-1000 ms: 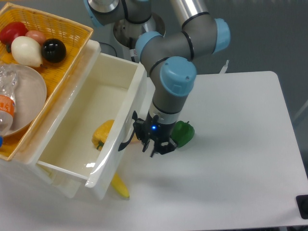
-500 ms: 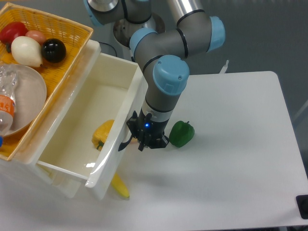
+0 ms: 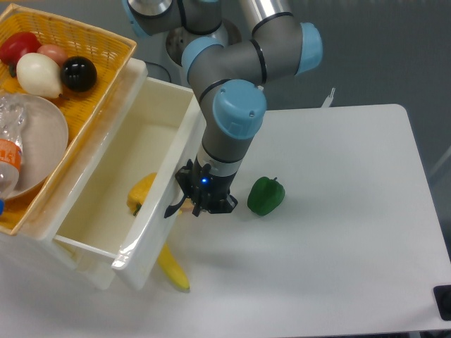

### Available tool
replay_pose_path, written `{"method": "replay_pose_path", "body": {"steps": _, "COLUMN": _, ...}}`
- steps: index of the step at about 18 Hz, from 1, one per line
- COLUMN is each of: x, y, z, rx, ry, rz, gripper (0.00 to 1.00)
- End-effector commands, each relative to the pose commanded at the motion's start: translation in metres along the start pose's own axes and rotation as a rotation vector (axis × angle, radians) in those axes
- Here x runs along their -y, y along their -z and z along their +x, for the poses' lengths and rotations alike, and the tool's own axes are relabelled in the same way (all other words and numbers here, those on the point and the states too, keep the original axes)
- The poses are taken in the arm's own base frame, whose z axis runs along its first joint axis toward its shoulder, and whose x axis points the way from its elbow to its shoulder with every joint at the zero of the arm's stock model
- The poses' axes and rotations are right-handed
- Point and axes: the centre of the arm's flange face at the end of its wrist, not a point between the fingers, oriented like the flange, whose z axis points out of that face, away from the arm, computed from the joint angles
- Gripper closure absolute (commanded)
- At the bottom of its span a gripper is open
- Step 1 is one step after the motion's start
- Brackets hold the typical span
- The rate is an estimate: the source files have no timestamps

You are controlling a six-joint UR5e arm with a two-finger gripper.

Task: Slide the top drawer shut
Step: 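Push the drawer front inward with the gripper until the drawer shuts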

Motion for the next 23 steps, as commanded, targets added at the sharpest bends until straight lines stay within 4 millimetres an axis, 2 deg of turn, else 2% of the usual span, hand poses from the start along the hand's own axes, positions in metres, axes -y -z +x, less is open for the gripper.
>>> {"method": "replay_pose_path", "body": {"steps": 6, "x": 0.012, "y": -0.006, "z": 0.018, "rx": -0.008, "ry": 0.004, "rz": -0.005, "gripper": 0.96}}
{"method": "replay_pose_path", "body": {"steps": 9, "x": 0.017, "y": -0.009, "z": 0.025, "rx": -0.012, "ry": -0.009, "rz": -0.007, "gripper": 0.90}}
{"method": "replay_pose_path", "body": {"steps": 16, "x": 0.022, "y": -0.016, "z": 0.038, "rx": -0.022, "ry": -0.010, "rz": -0.015, "gripper": 0.89}}
{"method": "replay_pose_path", "body": {"steps": 23, "x": 0.027, "y": -0.019, "z": 0.046, "rx": -0.026, "ry": -0.031, "rz": -0.021, "gripper": 0.47}}
